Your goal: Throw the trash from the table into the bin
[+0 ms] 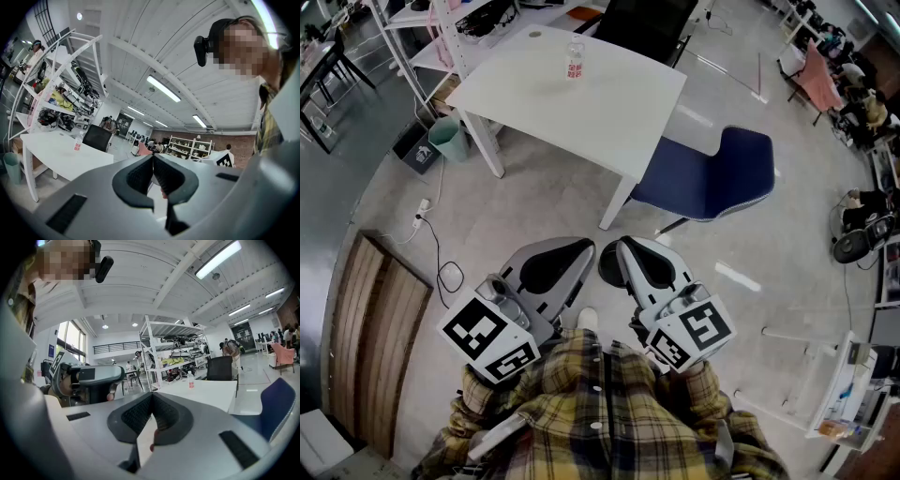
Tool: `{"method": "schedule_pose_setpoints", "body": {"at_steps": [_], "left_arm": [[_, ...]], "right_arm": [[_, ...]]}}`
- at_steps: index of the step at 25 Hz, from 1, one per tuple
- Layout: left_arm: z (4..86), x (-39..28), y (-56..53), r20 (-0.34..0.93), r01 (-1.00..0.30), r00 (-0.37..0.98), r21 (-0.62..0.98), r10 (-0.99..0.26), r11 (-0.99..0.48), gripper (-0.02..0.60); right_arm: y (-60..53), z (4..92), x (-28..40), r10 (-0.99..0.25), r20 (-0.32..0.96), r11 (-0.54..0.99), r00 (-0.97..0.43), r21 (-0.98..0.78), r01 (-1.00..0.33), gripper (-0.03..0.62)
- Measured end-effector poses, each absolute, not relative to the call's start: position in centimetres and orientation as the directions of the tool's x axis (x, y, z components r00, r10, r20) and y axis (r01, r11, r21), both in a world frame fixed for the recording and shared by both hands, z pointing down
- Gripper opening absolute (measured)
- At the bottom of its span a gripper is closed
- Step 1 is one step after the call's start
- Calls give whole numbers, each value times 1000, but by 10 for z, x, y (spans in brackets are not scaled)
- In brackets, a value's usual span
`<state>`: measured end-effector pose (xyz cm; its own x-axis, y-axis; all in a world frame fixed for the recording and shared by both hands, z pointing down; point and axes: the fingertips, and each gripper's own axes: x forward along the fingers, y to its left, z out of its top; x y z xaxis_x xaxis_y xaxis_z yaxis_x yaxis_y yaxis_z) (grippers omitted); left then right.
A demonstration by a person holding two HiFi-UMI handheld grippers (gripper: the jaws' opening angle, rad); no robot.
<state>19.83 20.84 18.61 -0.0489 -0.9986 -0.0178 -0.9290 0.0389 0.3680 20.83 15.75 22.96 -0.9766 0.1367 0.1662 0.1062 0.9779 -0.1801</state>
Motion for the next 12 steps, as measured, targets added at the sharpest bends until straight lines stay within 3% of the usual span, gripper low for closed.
{"method": "schedule_pose_setpoints", "body": {"at_steps": [12], "left_arm": [[191,223,191,-16,-935,-67,350,-998,58,11]], "right_arm": [[136,231,237,139,153,978,-978,-177,112,-2]]}}
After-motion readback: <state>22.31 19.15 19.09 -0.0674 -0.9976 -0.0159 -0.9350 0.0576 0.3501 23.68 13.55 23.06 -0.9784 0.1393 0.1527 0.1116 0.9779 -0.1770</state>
